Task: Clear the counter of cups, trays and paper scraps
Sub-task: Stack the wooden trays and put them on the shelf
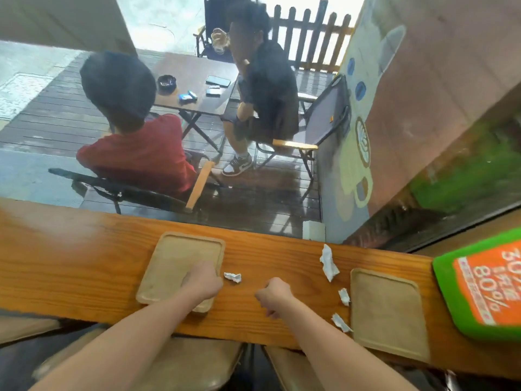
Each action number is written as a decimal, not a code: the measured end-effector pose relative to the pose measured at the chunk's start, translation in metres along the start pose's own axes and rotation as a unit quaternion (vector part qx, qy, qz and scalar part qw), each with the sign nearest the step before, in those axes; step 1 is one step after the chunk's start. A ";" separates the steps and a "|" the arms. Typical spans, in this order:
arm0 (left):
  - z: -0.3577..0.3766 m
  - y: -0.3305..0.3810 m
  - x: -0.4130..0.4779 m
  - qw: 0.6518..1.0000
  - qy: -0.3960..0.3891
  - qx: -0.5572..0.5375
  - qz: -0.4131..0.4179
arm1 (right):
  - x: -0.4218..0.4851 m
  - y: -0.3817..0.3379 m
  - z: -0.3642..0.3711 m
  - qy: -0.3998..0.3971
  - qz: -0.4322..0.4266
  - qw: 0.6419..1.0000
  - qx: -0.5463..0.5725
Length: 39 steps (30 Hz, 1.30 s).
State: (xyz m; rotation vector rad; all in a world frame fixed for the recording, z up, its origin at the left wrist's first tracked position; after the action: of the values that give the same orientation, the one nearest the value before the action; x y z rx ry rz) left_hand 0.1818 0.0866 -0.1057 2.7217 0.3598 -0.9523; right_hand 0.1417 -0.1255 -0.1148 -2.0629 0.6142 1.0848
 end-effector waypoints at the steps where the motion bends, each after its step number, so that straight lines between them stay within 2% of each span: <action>1: 0.006 0.025 -0.003 1.000 -0.009 0.002 0.020 | -0.002 0.013 -0.019 0.019 -0.003 1.000 0.002; 7: 0.058 0.174 -0.024 0.992 -0.031 0.055 0.111 | -0.012 0.123 -0.131 0.130 0.020 0.990 0.046; 13: 0.131 0.306 -0.064 0.985 -0.091 0.008 0.144 | -0.017 0.247 -0.223 0.166 0.082 0.981 0.053; 16: 0.156 0.349 -0.079 0.983 -0.101 -0.010 0.154 | -0.013 0.293 -0.257 0.176 0.090 0.979 0.051; 23: 0.182 0.362 -0.076 0.992 -0.084 0.029 0.085 | 0.002 0.333 -0.281 0.188 0.101 0.973 0.088; 32: 0.200 0.353 -0.073 0.994 -0.102 -0.041 0.014 | 0.019 0.345 -0.269 0.141 0.092 0.979 0.116; 35: 0.200 0.351 -0.076 0.993 -0.085 -0.083 -0.027 | 0.023 0.349 -0.263 0.119 0.088 0.973 0.175; 39: 0.204 0.340 -0.079 0.973 -0.089 -0.189 -0.101 | 0.028 0.360 -0.258 0.111 0.103 0.941 0.302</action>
State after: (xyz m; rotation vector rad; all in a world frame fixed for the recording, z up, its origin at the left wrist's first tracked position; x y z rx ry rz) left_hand 0.1078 -0.3065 -0.1632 2.2687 0.7124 -1.0475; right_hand 0.0404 -0.5539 -0.1714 -1.6053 1.1402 0.6555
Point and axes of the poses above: each hand's wrist, its own x-axis towards the middle knuckle, its own z-axis out of the palm, y = z × x, the point moved 10 cm from there along x, towards the middle knuckle, and after that the axes turned 8 degrees about x, right-handed, at the moved point
